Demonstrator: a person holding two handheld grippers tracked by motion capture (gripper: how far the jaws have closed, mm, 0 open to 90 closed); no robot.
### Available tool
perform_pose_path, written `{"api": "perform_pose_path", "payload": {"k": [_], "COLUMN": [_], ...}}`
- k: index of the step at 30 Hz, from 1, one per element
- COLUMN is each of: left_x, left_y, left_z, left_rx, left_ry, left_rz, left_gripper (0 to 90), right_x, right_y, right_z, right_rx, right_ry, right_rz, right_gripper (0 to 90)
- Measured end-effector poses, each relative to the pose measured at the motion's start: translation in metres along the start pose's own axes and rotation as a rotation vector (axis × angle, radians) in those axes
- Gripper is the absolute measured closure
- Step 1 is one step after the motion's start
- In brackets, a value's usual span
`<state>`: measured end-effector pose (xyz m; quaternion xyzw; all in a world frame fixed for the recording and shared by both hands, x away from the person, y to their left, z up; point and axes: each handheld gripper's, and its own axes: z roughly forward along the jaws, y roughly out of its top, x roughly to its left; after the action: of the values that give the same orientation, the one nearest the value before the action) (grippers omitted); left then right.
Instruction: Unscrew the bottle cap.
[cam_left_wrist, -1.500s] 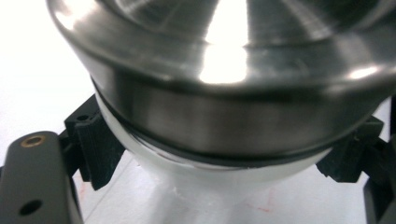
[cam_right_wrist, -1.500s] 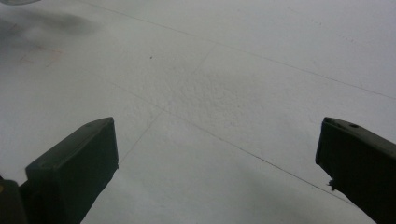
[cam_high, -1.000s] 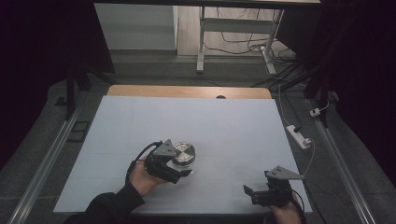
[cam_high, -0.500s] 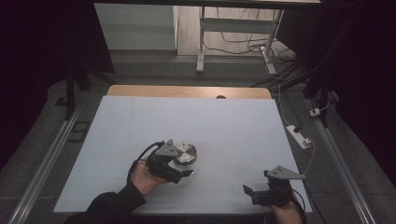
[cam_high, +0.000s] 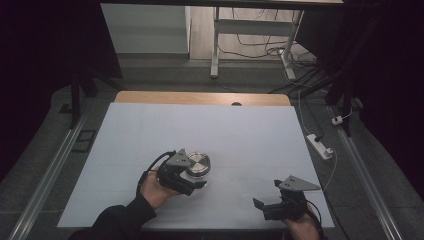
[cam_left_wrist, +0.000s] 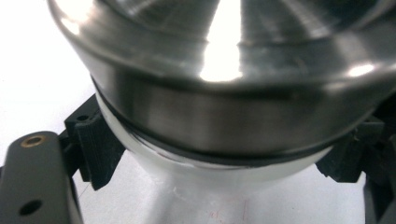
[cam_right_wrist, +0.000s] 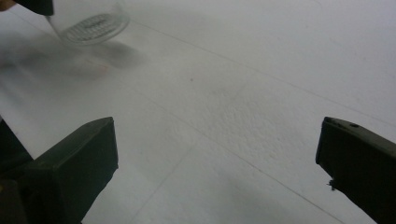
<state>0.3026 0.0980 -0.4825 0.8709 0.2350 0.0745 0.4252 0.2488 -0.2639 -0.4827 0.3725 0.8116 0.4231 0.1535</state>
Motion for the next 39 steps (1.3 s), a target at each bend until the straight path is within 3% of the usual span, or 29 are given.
{"api": "perform_pose_path", "payload": {"k": [10, 14, 26, 32, 39], "left_x": [0.0, 0.0, 0.002, 0.001, -0.001], "left_y": [0.0, 0.001, 0.0, 0.0, 0.001], "left_z": [0.002, 0.002, 0.003, 0.004, 0.004], "left_rx": [-0.009, -0.007, -0.014, -0.008, -0.003], "left_ry": [-0.017, -0.023, -0.035, -0.027, -0.021], "left_rz": [0.0, 0.005, -0.008, -0.005, 0.005], "left_gripper": [15.7, 15.7, 15.8, 15.8, 15.8], "right_x": [0.015, 0.022, 0.035, 0.042, 0.051], "right_y": [0.015, 0.023, 0.043, 0.054, 0.071], "right_z": [0.008, 0.015, 0.031, 0.038, 0.045], "right_rx": [-0.032, -0.05, -0.043, -0.023, -0.043], "right_ry": [0.068, 0.126, 0.21, 0.21, 0.204], "right_rz": [-0.06, -0.078, -0.114, -0.14, -0.141], "right_gripper": [0.0, 0.0, 0.0, 0.0, 0.0]}}
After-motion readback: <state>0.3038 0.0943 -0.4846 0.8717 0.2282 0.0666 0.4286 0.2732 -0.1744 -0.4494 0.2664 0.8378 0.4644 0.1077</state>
